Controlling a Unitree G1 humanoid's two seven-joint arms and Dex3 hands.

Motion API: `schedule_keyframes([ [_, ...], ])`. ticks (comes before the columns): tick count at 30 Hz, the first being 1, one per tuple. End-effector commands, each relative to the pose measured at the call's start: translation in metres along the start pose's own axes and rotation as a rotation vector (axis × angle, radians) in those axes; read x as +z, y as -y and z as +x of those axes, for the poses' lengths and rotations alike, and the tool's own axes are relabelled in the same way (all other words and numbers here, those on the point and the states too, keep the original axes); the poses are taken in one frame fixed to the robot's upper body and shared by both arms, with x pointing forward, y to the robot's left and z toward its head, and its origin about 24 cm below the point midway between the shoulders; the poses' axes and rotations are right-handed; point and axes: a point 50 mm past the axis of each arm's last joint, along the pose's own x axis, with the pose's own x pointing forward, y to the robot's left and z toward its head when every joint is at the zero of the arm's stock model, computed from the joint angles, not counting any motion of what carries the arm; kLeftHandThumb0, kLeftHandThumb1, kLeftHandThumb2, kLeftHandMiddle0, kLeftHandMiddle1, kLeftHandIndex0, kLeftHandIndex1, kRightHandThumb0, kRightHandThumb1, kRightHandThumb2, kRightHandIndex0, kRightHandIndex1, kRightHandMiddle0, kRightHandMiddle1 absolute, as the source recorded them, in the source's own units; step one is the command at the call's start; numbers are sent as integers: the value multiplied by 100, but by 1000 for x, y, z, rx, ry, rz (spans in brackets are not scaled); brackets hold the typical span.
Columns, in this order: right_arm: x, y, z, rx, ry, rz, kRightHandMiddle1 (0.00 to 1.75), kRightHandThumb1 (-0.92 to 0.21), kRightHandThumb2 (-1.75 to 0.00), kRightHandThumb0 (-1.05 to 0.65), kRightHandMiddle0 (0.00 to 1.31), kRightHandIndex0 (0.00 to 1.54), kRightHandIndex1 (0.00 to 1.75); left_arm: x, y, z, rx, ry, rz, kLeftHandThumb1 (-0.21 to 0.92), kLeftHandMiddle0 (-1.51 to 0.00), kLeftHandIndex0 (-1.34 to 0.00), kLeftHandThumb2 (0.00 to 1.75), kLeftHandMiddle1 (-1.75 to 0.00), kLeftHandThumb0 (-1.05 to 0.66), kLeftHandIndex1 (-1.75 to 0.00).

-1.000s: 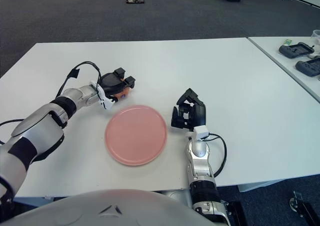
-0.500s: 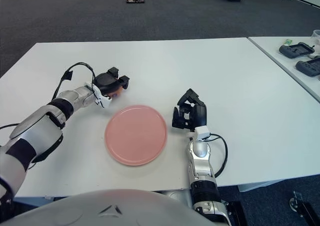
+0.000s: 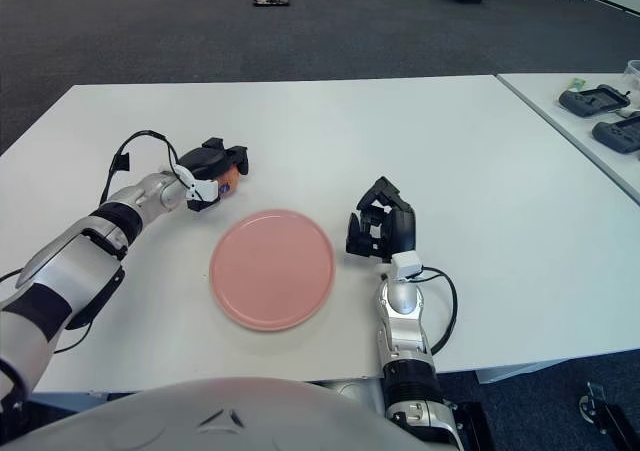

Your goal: Put the apple into the plate.

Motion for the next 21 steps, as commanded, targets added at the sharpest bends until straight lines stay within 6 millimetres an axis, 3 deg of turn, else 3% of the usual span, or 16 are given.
schedule_keyframes([
  [1, 3, 0, 6, -3, 24, 12, 175, -23, -143, -52, 69, 129, 175, -8, 6, -6, -31, -31, -20, -8, -97, -68, 172, -158, 0, -175],
  [21, 5, -4, 8, 6, 25, 27, 175, -23, -143, -52, 68, 128, 175, -14, -19, -10, 51, -9, -162, -11, -98, -70, 174, -158, 0, -175],
])
